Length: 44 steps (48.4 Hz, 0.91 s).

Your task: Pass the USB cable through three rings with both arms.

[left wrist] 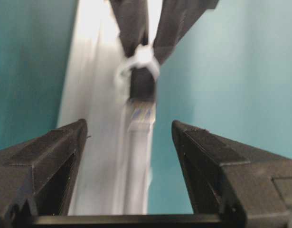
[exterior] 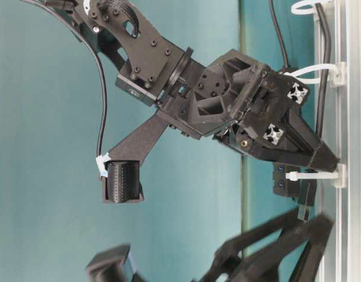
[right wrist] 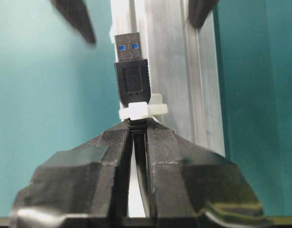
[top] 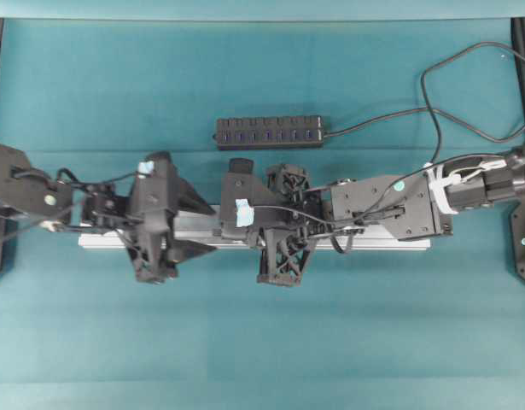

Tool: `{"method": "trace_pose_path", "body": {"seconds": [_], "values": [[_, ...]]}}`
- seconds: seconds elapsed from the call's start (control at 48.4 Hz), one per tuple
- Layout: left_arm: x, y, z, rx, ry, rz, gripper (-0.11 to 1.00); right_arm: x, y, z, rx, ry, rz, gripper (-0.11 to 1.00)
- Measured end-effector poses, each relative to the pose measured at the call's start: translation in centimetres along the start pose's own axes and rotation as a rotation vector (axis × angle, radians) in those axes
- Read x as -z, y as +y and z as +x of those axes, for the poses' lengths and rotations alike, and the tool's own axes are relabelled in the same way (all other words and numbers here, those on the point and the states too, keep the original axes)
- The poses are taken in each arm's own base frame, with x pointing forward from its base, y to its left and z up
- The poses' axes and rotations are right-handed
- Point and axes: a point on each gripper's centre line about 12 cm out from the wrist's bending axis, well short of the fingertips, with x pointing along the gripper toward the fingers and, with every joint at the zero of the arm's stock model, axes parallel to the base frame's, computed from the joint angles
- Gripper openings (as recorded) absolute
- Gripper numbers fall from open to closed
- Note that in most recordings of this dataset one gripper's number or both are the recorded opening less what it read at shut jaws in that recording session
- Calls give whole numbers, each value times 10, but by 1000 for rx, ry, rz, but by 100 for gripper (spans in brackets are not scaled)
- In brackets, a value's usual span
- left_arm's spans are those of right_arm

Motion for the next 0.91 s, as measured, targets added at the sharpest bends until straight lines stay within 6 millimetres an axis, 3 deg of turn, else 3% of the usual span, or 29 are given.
{"method": "trace_pose_path", "body": {"seconds": [0.227,0.64,0.909], "values": [[-7,-1,12,2,-14,-1,71,0,0,0,0,0,1,-8],[-9,-1,14,3,-20,1,26,0,0,0,-1,-1,1,-8],[-10,-1,14,3,-21,2,24,0,1,0,-2,-3,-1,-8]]}}
